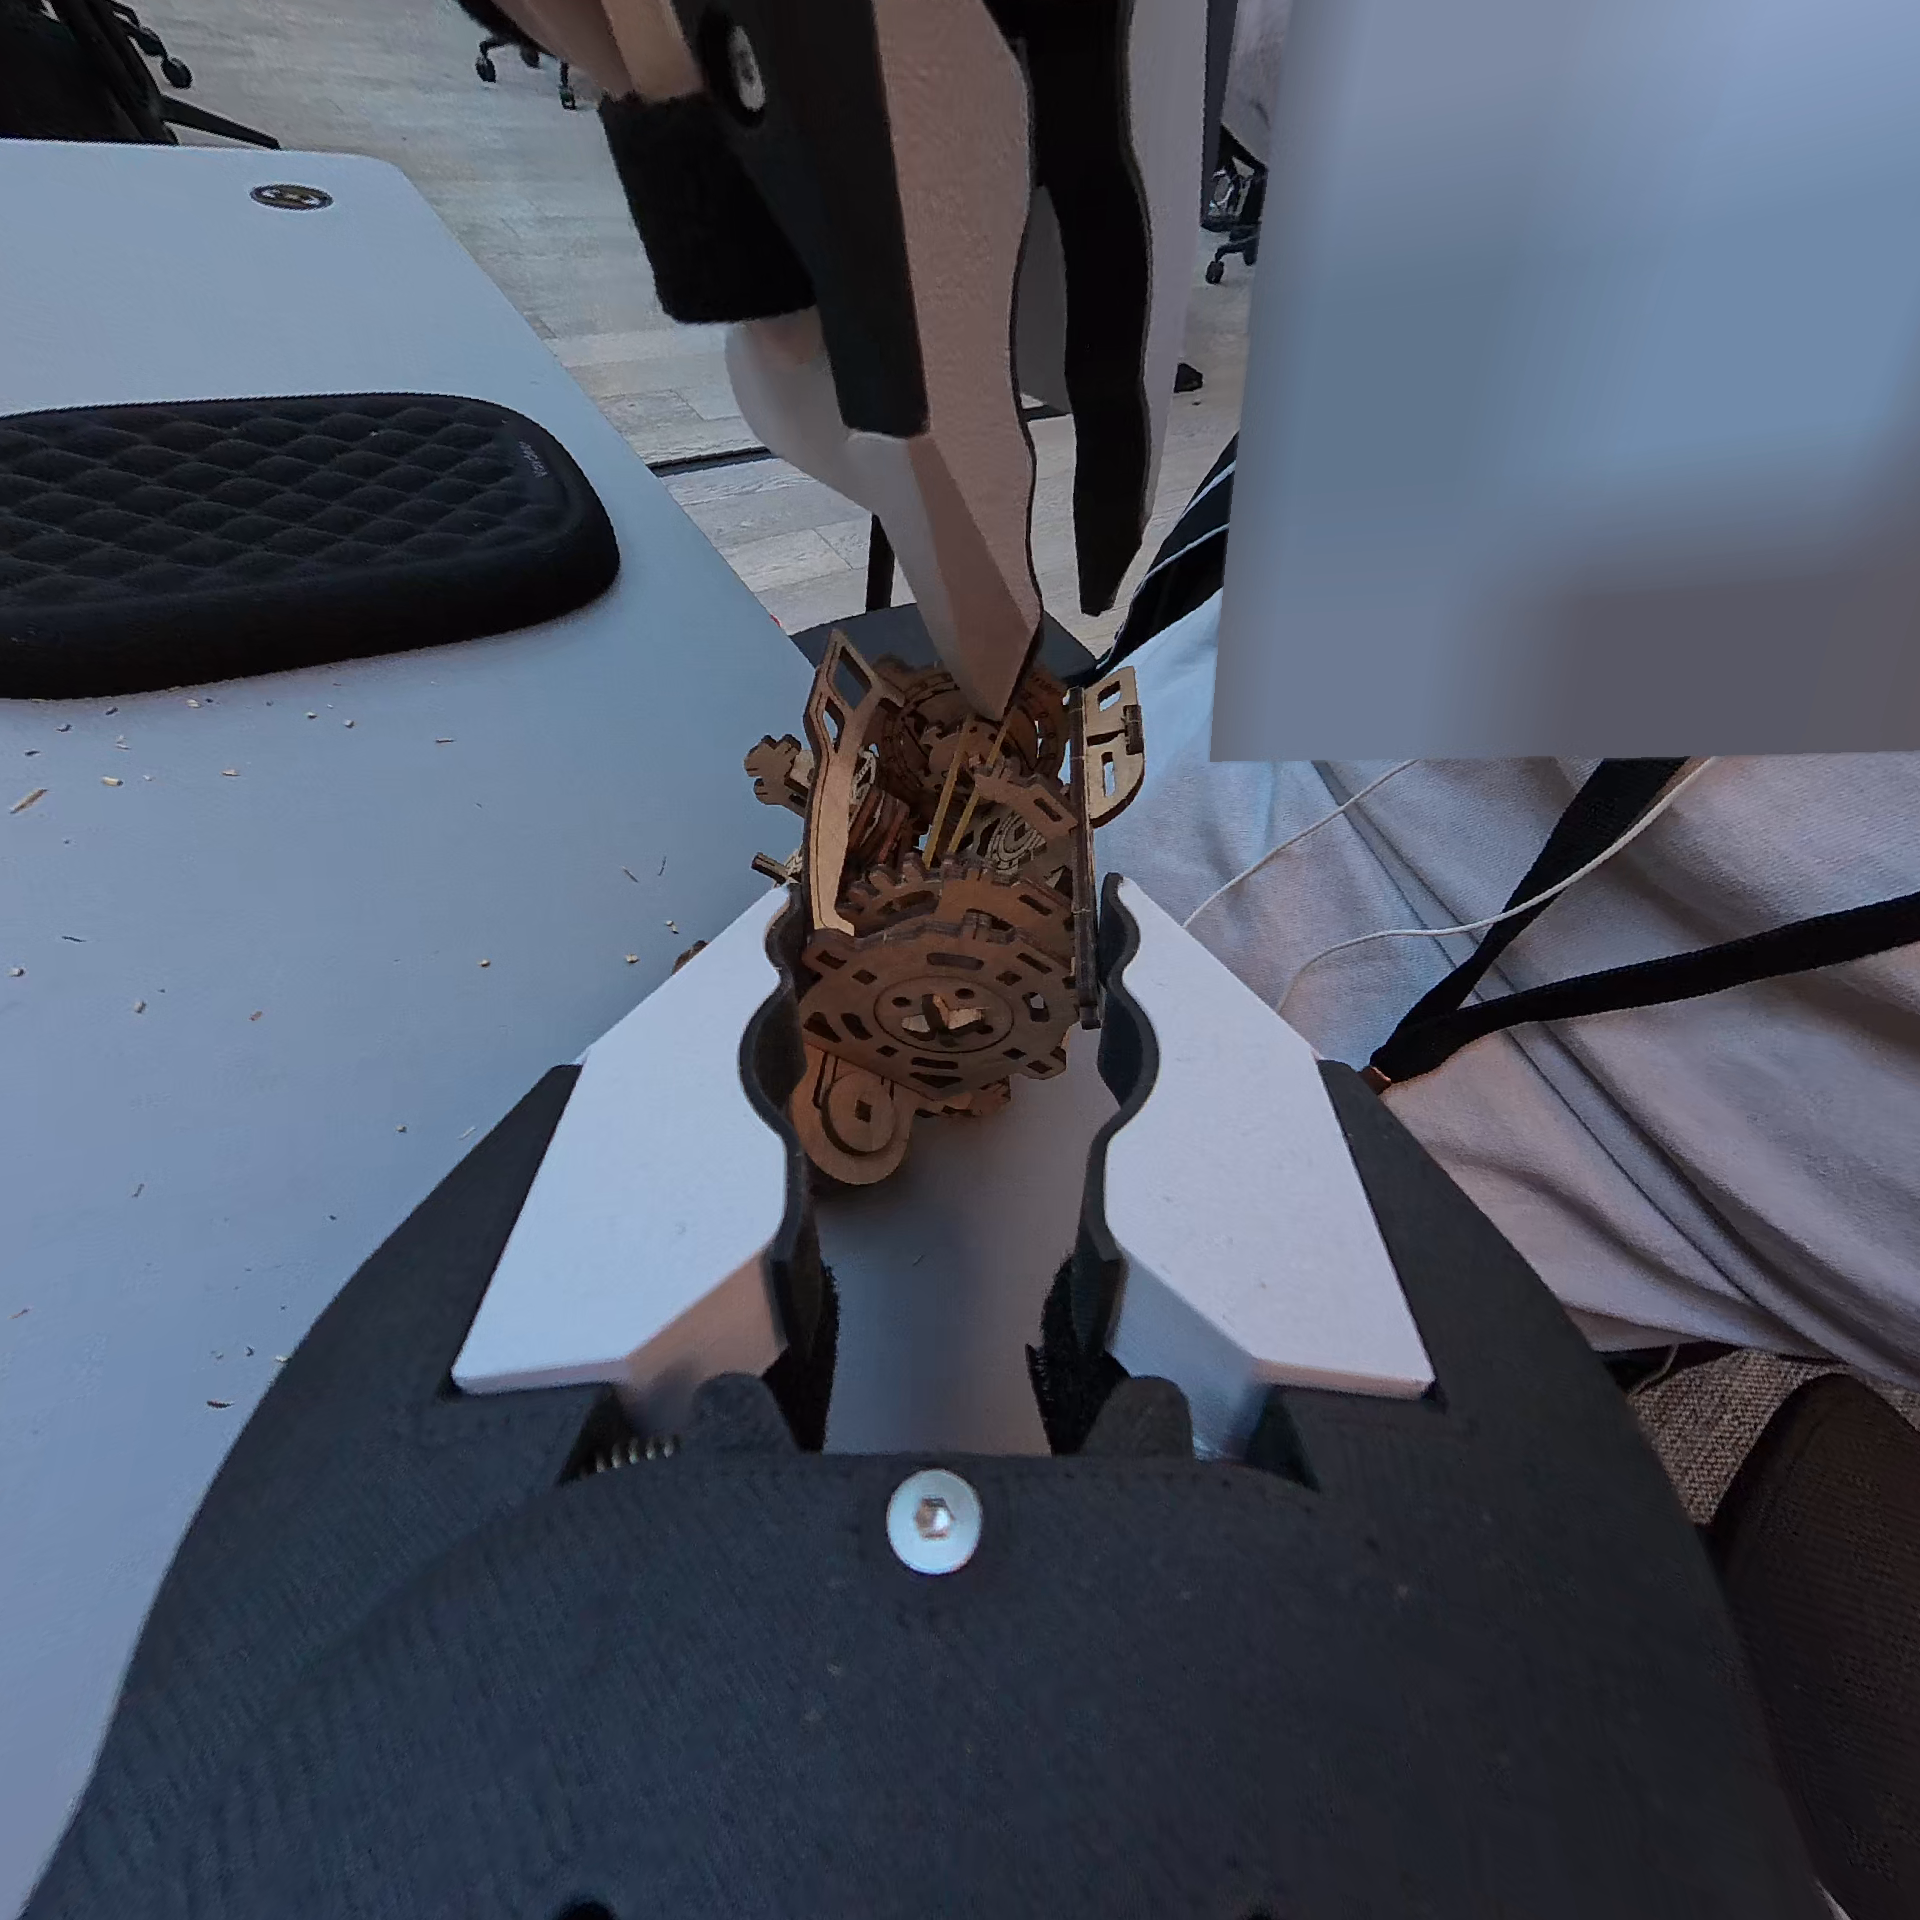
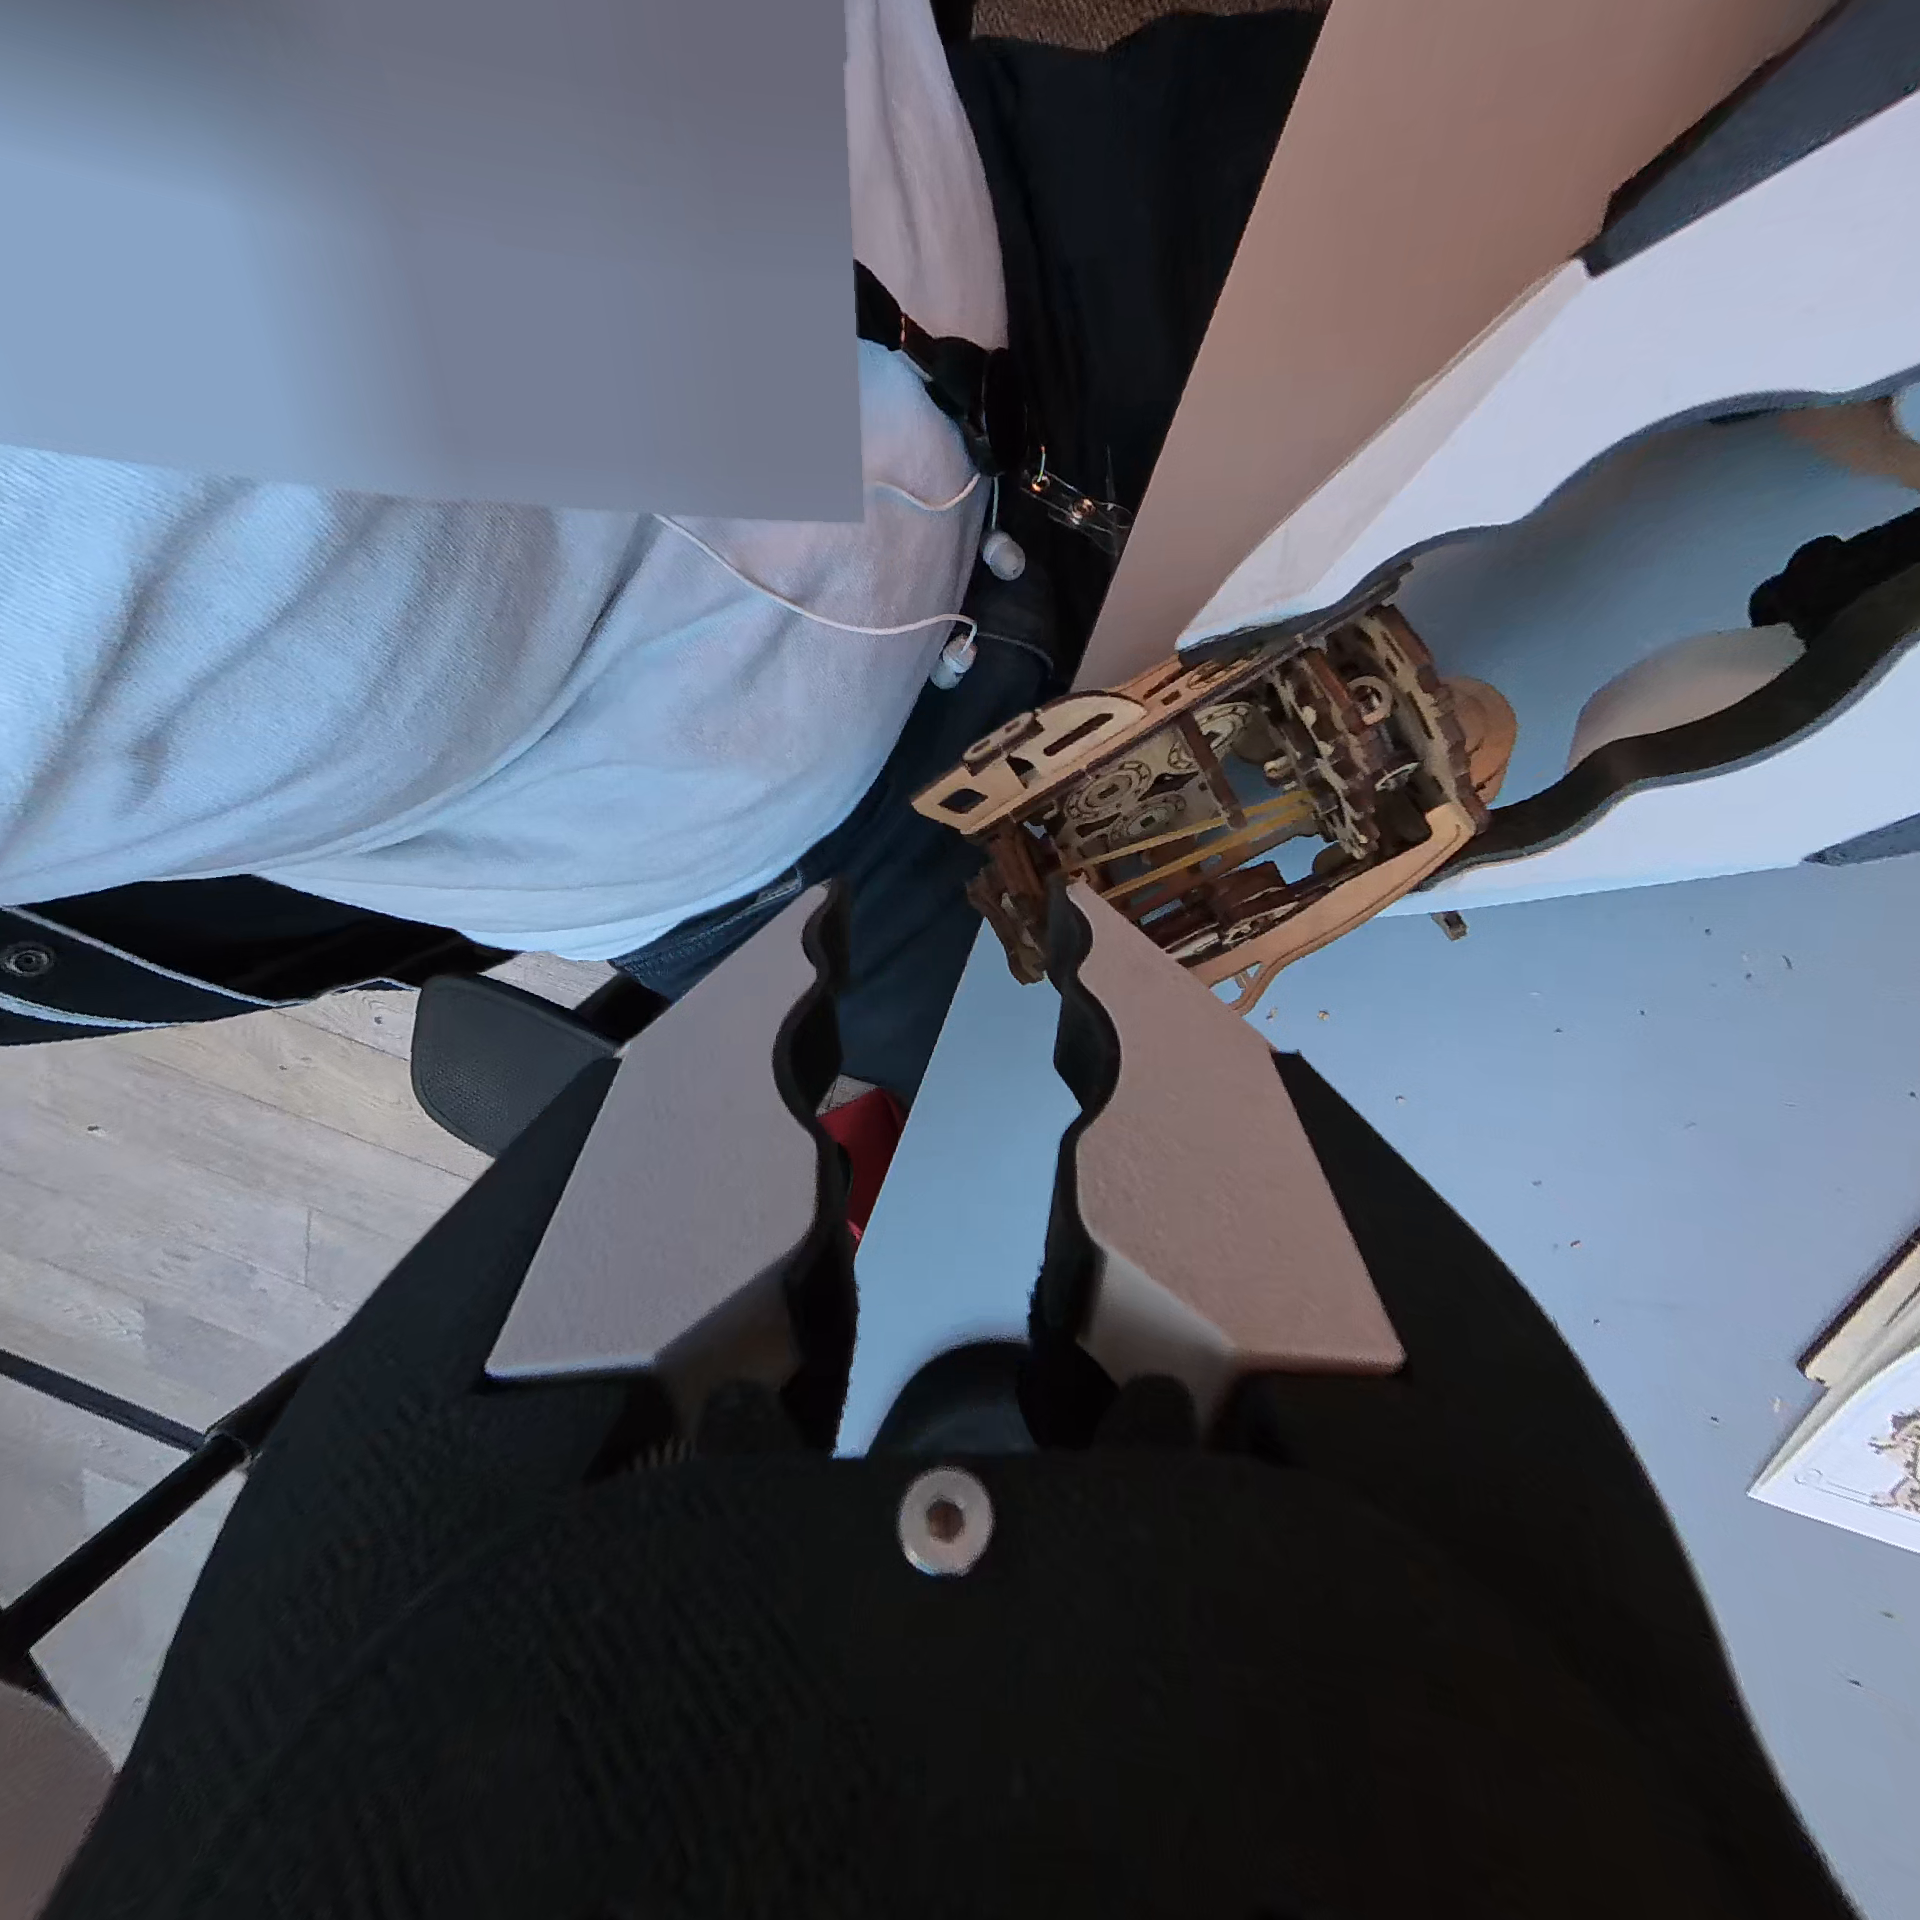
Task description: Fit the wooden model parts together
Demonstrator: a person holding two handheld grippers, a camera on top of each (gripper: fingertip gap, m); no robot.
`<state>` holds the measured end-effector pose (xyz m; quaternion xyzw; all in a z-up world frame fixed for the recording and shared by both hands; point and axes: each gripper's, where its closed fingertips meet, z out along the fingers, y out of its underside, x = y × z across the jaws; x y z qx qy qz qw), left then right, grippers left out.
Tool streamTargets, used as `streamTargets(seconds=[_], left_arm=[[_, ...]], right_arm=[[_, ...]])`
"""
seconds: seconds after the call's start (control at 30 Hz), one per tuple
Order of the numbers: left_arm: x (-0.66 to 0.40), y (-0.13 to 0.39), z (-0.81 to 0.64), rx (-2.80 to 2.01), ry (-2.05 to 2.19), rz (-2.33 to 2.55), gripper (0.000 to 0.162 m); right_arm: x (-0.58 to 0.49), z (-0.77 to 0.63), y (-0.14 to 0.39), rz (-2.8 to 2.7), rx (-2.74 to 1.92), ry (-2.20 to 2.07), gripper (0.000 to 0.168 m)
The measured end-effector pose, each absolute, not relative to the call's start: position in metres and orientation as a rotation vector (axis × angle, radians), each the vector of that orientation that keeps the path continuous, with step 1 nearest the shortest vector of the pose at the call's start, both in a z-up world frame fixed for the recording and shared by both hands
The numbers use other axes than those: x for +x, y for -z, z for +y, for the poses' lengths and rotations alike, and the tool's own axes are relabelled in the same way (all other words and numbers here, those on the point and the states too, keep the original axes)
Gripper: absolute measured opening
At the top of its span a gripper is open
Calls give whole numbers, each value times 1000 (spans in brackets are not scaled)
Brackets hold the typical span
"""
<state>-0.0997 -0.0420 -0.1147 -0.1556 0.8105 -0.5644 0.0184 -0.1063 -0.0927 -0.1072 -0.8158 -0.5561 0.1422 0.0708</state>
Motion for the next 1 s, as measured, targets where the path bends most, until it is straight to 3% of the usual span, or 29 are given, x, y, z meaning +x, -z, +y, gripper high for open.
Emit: streamTargets(seconds=[0.03,1.0], left_arm=[[-99,115,-42,-485,1752,2515,54],[-96,115,-42,-501,1742,2505,54]], right_arm=[[-105,-92,107,-1670,-2464,-422,38],[-89,-91,113,-1798,-2712,-96,36]])
